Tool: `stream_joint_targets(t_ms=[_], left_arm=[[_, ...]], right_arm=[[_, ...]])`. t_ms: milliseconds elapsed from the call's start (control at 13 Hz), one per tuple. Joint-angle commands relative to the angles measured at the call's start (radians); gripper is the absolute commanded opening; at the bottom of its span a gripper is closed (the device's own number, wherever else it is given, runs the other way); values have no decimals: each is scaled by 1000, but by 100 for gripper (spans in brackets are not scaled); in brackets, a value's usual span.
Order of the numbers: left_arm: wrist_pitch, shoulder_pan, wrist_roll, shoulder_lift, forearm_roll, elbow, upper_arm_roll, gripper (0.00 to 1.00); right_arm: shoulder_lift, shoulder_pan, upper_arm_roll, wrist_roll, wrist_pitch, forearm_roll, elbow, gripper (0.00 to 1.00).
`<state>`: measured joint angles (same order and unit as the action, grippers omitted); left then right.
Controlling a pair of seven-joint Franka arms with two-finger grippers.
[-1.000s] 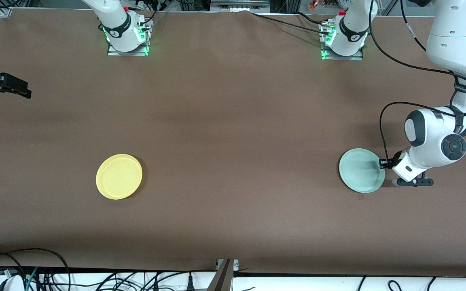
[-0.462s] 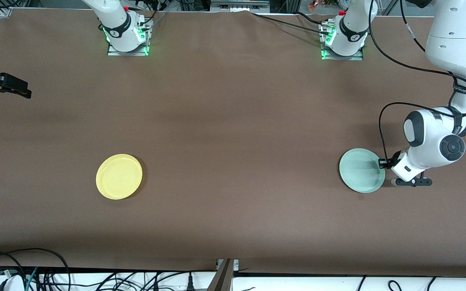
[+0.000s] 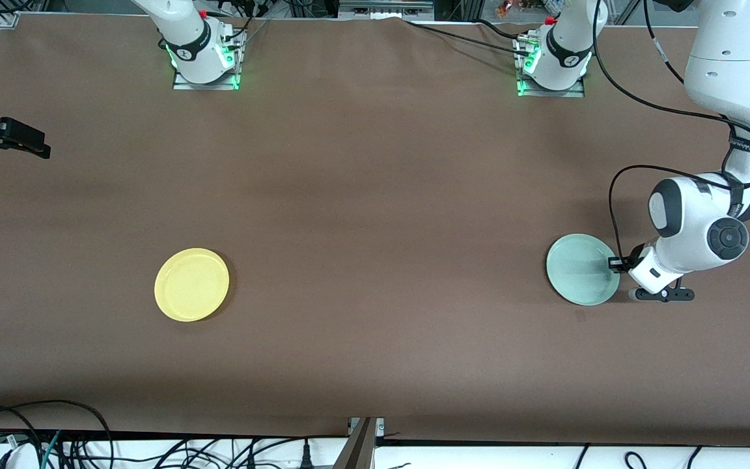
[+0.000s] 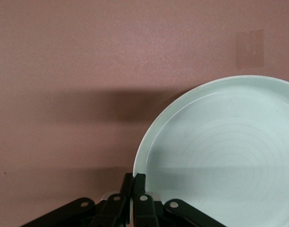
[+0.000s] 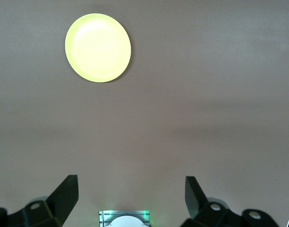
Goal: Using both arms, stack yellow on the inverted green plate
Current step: 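Flip the green plate with the left gripper while the right gripper approaches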
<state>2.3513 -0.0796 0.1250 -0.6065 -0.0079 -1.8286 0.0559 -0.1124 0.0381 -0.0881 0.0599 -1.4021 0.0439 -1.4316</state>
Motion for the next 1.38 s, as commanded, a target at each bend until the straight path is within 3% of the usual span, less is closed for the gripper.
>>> stream_joint_targets(t_ms=[0, 154, 462, 692, 1000, 1154, 1308], left_arm=[[-56, 14, 5, 75, -4, 28, -4, 0], [-198, 73, 1, 117, 3, 110, -11, 0], [-508, 245, -146, 114, 187, 339, -13, 0], [-683, 461, -218, 84, 397, 468, -5, 0], [-722, 705, -358, 15, 589, 541, 1, 0], [-751, 837, -444, -42, 771, 543, 2, 0], [-756, 912, -473, -111, 851, 583, 4, 0]], right_arm=[[-9, -7, 5, -3, 8, 5, 22, 100], [-9, -6, 5, -3, 6, 4, 22, 100], [-12, -6, 5, -3, 6, 5, 22, 100], [-23, -1, 7, -11, 8, 14, 17, 100], [-96, -32, -11, -11, 6, 7, 16, 100], [-199, -72, -16, -2, -14, 5, 17, 100], [-280, -86, -16, -2, -81, 1, 16, 100]])
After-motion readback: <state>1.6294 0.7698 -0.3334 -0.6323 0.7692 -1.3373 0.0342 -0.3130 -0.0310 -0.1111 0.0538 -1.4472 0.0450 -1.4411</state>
